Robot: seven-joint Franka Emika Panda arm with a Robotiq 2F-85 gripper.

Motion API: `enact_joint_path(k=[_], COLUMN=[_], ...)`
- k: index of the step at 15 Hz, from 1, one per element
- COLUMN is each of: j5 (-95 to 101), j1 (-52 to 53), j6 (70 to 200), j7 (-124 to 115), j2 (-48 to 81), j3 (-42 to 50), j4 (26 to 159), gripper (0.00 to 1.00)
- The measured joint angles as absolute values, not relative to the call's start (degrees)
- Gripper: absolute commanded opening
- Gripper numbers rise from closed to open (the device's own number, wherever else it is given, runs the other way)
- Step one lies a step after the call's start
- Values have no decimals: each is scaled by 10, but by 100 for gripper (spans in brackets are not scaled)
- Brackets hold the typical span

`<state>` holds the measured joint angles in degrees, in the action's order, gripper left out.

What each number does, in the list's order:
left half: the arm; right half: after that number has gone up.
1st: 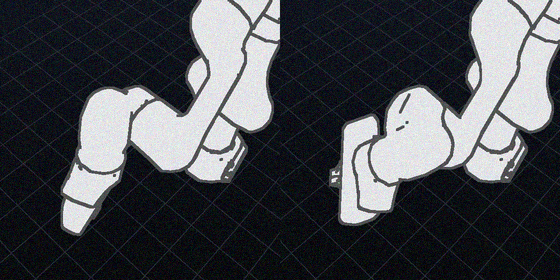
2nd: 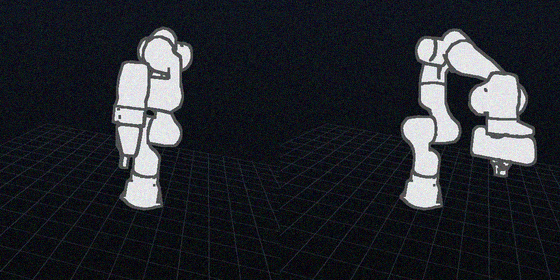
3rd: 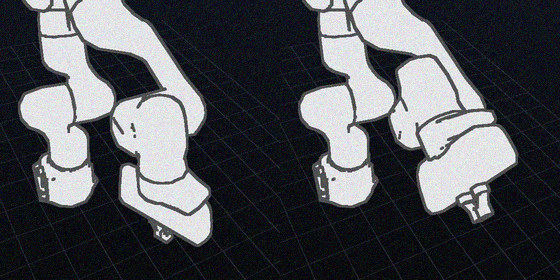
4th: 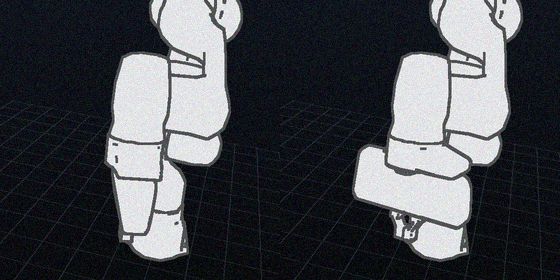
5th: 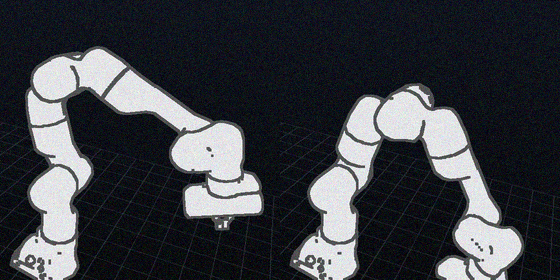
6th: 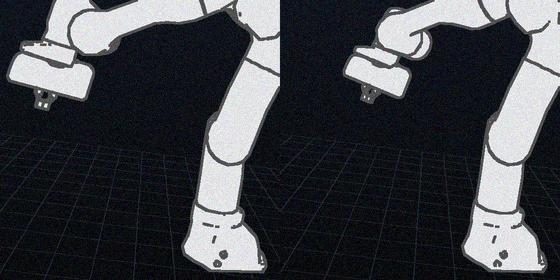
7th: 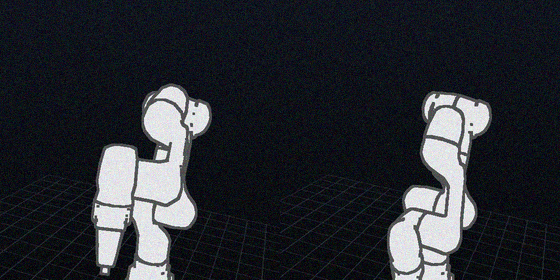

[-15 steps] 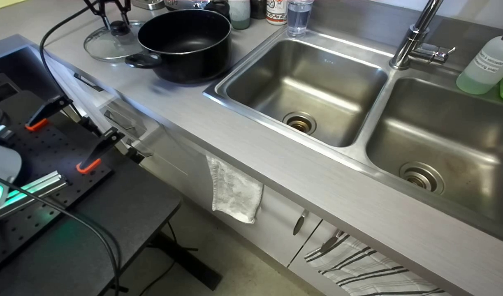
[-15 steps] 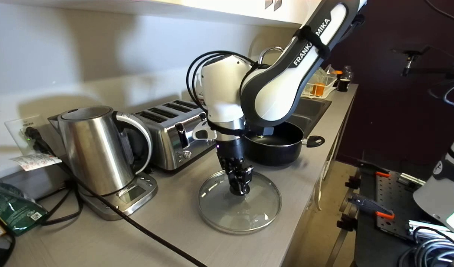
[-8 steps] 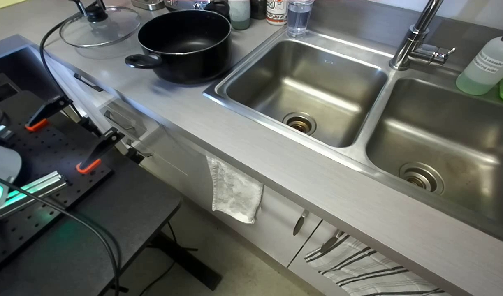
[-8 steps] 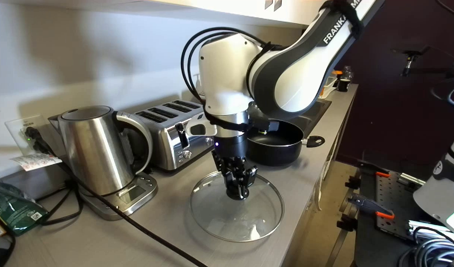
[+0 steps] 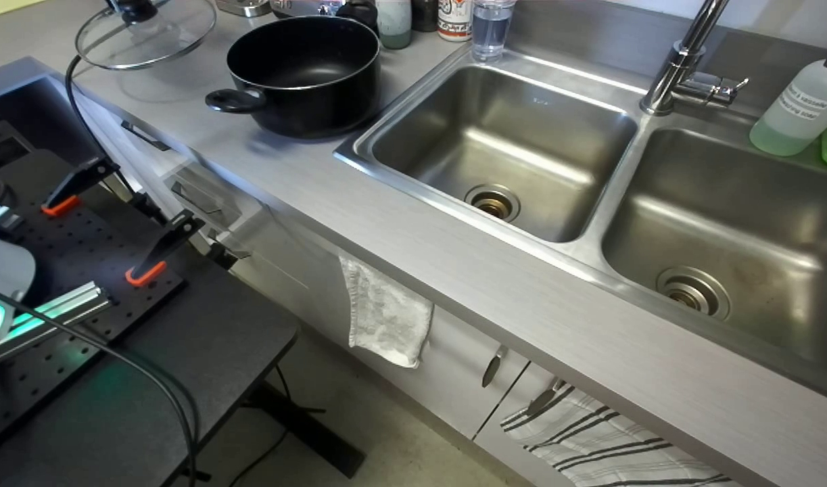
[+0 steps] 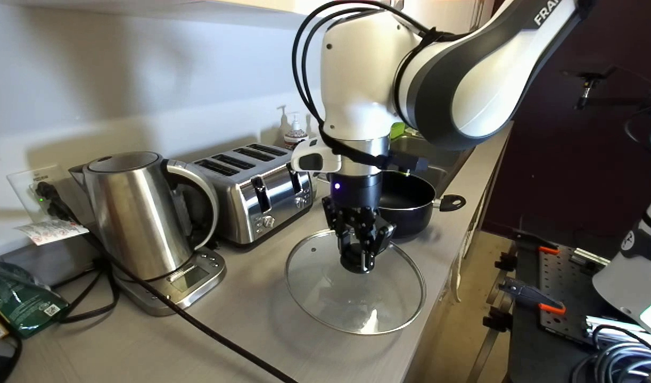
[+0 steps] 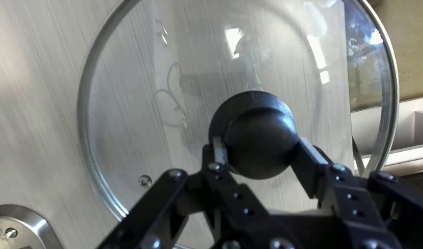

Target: Put the glass lid on the black pot

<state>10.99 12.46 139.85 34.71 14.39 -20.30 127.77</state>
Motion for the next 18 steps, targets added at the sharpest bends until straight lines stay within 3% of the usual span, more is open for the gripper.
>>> enact_joint_path(k=[8, 18], j5=[17, -77], j1=[108, 105], j6=[1434, 1434], j7=[349, 360], j2=[31, -69], j3=[-189, -99], j4=[1371, 1429], gripper=[25, 25])
